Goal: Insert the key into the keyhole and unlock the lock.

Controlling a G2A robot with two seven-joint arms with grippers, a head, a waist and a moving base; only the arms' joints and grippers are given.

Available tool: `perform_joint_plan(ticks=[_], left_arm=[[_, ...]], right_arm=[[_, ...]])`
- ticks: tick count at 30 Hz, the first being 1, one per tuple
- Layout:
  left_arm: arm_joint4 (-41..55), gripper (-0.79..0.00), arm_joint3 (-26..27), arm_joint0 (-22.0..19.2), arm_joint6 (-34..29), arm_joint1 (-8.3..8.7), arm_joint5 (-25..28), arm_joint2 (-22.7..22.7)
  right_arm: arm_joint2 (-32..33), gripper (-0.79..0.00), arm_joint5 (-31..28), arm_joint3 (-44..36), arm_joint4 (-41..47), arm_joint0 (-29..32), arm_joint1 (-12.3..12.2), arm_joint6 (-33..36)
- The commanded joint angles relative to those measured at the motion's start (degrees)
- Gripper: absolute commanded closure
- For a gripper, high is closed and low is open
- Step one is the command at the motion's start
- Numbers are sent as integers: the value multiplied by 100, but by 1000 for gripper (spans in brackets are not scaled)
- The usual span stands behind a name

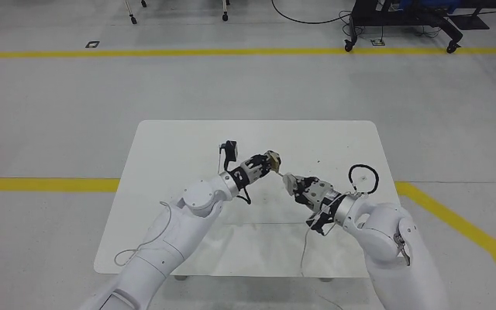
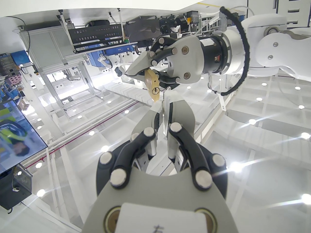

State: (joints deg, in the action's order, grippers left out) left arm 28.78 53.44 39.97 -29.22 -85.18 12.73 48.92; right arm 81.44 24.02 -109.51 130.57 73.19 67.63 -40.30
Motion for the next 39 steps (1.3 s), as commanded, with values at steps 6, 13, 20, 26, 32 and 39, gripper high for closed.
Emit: perform_joint_plan(ticks=[6,13,20,26,32,39], left_arm=[[-369,0,62,86,112,1,174,65],[-437,0,108,140,86,-17,198,148],[672,0,-33,157,-1002,-57,78,411],[1855,0,-698,-44,-2166,-119,-531,640],[1932,0,-730,-66,-2226,-127,-612,646],[1735,0,-463,85,-2025,-97,-541,691]], right_arm=[[-59,0,-94,-5,-23,19,-6,76],[-32,0,-230,6,83,13,-15,92],[-33,0,-37,40,384,-17,-23,206],[-33,0,-37,40,384,-17,-23,206],[-33,0,-37,40,384,-17,-23,206],[88,0,-362,368,2192,-92,-10,-349]])
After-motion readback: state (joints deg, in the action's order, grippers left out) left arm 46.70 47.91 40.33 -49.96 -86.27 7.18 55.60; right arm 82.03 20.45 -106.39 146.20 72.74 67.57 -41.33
